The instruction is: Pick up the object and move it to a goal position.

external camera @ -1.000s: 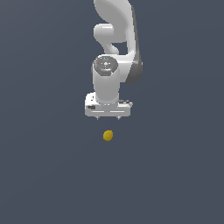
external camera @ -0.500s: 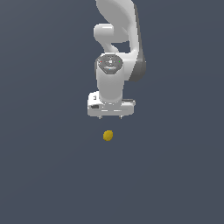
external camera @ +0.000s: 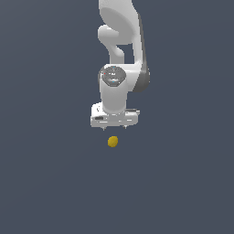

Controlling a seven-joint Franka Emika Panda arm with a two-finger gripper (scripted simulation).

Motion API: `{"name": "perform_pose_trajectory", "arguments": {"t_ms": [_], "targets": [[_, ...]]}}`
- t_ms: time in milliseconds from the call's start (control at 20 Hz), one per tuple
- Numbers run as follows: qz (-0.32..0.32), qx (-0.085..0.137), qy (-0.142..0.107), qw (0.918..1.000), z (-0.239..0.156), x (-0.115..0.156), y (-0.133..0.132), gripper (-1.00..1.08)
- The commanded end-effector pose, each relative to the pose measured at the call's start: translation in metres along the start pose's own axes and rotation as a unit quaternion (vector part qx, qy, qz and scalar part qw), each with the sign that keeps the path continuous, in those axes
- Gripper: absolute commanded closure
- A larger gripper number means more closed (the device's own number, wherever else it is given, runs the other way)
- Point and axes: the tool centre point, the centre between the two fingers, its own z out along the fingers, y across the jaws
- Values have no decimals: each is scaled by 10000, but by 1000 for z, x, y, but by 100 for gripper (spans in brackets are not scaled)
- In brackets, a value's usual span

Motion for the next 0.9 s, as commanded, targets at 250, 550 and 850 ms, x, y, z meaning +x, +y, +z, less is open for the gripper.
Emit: {"name": "perform_pose_trajectory", "arguments": {"t_ms": [250,550,850], "targets": [[-356,1,189,9992,40,16,9,-92],[-491,-2,263,9984,55,22,12,-92],[-484,-1,254,9985,59,21,12,-92]]}}
